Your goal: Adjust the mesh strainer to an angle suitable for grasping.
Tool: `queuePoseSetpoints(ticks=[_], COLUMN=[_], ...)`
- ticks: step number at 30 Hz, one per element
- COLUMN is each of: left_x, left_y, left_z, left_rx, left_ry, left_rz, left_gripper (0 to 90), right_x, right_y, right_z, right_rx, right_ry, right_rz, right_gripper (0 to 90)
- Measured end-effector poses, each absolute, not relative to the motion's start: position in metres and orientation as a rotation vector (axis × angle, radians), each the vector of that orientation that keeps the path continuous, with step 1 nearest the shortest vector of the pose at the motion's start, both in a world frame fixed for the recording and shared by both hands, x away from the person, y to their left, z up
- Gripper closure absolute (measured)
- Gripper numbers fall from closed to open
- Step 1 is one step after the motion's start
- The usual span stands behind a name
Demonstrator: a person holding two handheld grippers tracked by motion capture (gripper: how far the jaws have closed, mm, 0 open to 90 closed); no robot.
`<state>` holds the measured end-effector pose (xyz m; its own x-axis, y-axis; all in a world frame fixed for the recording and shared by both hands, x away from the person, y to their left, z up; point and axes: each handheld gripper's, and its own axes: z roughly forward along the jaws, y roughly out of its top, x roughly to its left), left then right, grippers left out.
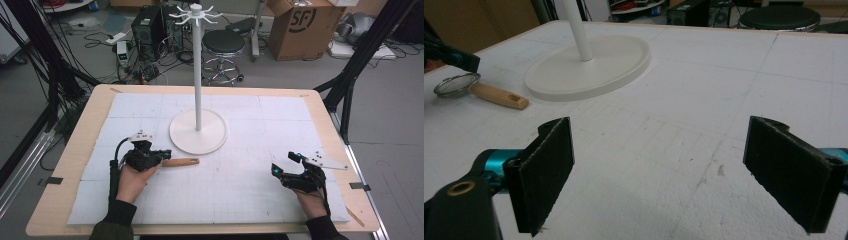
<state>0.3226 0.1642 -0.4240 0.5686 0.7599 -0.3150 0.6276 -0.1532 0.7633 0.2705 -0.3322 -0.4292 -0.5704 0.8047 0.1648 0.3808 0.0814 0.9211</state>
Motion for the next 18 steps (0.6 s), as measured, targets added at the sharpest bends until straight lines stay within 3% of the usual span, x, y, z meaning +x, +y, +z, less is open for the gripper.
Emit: queuePoseSetpoints(ticks=[18], left_x=[0.334], left_y=[0.183], left_z=[-0.441], left_rx=[1.976], left_ry=[1.263], left_rz=[0.169], left_gripper=[90.0], right_x=[0.27], right_y=[-0.332], right_z=[-0.429], right_rx=[1.167], right_ry=[1.98], right_rz=[1.489], right_gripper=[12.0])
